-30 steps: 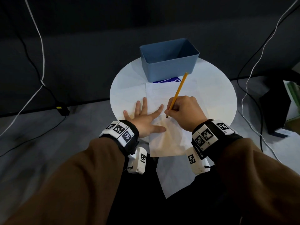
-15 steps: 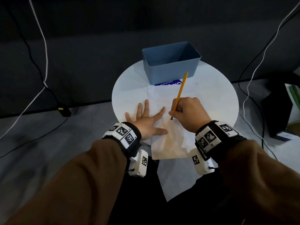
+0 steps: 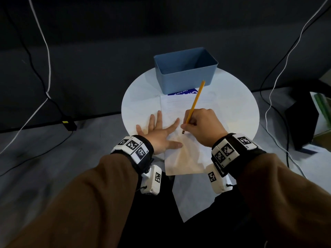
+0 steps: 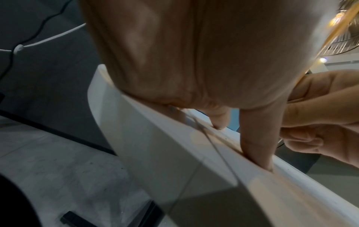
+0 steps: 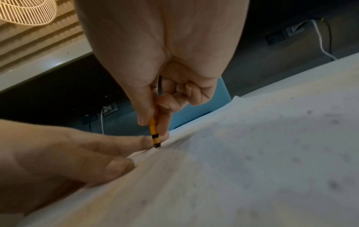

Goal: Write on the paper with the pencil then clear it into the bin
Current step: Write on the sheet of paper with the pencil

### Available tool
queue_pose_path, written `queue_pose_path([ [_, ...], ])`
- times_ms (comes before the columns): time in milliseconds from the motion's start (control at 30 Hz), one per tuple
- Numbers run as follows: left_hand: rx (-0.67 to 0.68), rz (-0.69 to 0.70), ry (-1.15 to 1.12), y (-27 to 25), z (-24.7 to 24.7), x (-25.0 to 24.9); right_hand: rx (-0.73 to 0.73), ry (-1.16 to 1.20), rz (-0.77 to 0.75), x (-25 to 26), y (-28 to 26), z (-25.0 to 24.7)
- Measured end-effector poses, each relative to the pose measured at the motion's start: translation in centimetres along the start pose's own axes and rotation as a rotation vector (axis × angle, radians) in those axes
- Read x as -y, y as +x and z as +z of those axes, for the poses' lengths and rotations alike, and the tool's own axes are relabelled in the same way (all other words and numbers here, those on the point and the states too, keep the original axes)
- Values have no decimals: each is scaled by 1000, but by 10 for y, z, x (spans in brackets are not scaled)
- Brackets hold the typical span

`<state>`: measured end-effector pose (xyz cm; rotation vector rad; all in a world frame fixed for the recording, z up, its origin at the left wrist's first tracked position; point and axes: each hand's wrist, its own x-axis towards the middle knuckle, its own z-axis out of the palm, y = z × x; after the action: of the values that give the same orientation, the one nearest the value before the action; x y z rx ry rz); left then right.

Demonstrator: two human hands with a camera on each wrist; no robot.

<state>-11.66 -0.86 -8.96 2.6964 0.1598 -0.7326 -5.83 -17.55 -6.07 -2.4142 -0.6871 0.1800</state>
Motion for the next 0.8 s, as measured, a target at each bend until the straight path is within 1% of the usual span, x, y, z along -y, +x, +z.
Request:
queue_pose_path([
  [67, -2, 0, -1, 0, 0, 0, 10, -12, -7, -1, -1, 1],
  [200, 16, 12, -47, -3, -2, 1, -56, -51, 108, -18, 1, -16],
  [267, 20, 13, -55, -3, -2, 1, -96, -60, 136, -24, 0, -24],
  [333, 20, 9, -39, -3, -3, 0, -109, -28, 107, -20, -1, -24],
  [433, 18, 8, -9, -1, -2, 0, -53, 5, 33, -5, -2, -11],
  [533, 19, 7, -5, -1, -2, 0, -30, -12, 27, -4, -3, -3],
  [733, 27, 15, -44, -3, -3, 0, -128, -99, 162, -30, -5, -30],
  [800, 27, 13, -37, -3, -4, 0, -144, -69, 165, -30, -6, -31],
])
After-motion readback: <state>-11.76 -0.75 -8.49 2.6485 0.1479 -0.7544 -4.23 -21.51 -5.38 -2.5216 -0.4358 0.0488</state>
